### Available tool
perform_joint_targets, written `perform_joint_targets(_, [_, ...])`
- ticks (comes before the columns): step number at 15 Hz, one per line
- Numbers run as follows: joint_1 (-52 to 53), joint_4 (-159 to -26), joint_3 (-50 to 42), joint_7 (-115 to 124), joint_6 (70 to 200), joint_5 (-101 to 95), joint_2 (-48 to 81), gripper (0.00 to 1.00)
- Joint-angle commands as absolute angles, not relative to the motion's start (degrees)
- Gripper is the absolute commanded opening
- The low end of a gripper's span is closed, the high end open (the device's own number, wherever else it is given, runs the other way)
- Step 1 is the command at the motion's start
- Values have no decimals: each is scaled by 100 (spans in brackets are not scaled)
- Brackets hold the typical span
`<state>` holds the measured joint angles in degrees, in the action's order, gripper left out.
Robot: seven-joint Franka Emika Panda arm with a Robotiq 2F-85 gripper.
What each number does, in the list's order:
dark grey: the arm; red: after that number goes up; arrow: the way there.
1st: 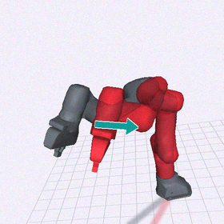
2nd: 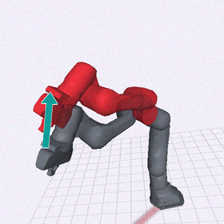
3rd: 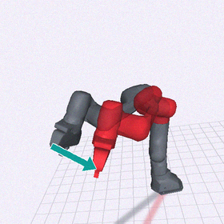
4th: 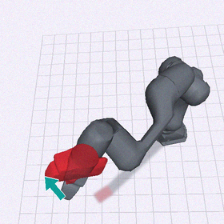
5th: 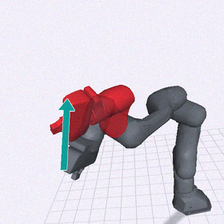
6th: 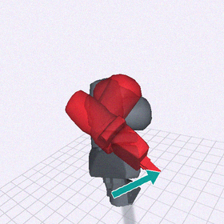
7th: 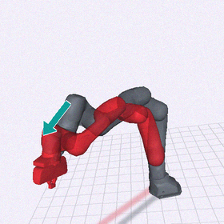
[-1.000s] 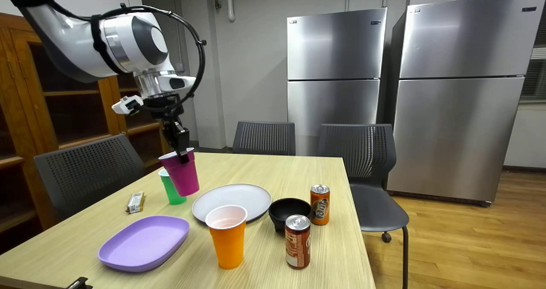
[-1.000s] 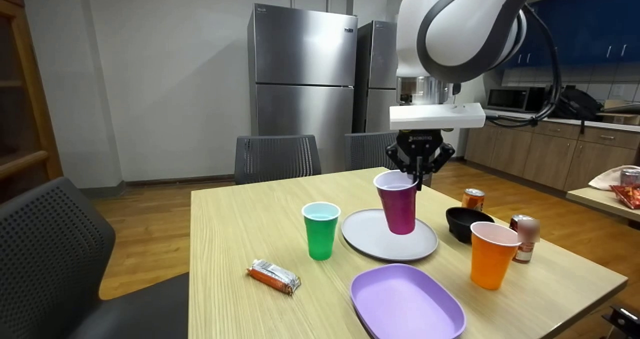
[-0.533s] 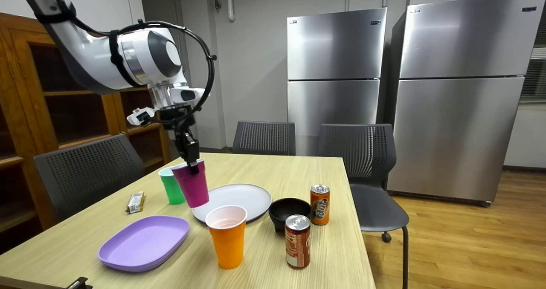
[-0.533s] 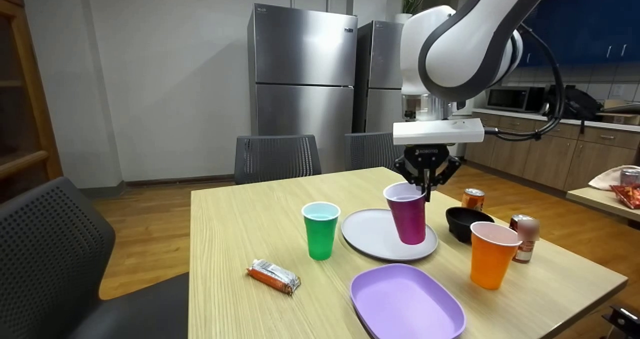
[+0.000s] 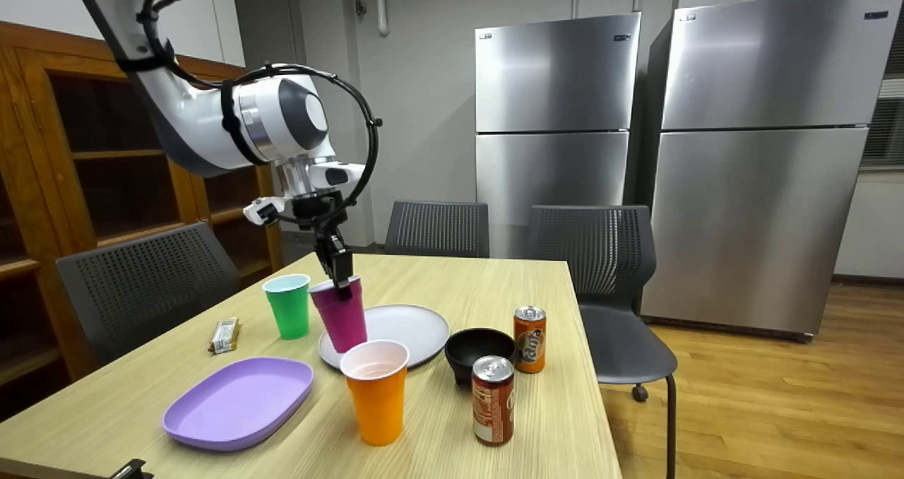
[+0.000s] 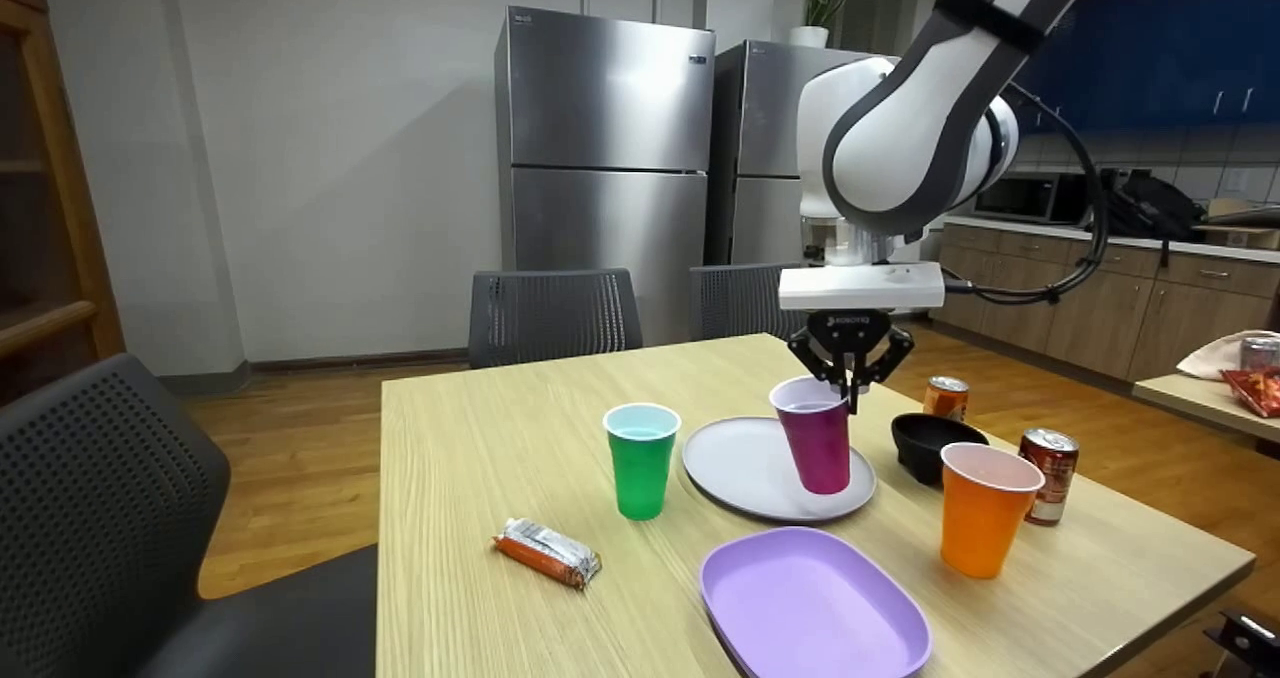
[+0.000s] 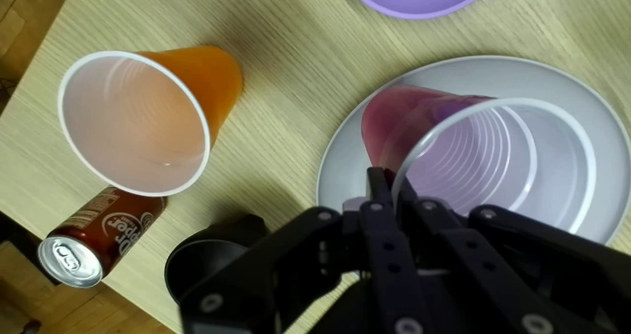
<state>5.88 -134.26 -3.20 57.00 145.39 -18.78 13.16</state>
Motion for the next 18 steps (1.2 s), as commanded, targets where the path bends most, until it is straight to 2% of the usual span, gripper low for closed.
perform_joint_targets(1, [684,-13091,-477,5838,14668,-1981,1703,1])
perform_joint_targets(10, [876,-13003,-601,5446,15487,-1885,2064,1])
perform_joint_targets(18, [977,-13037,-750,5250,15686,-1789,2207,1])
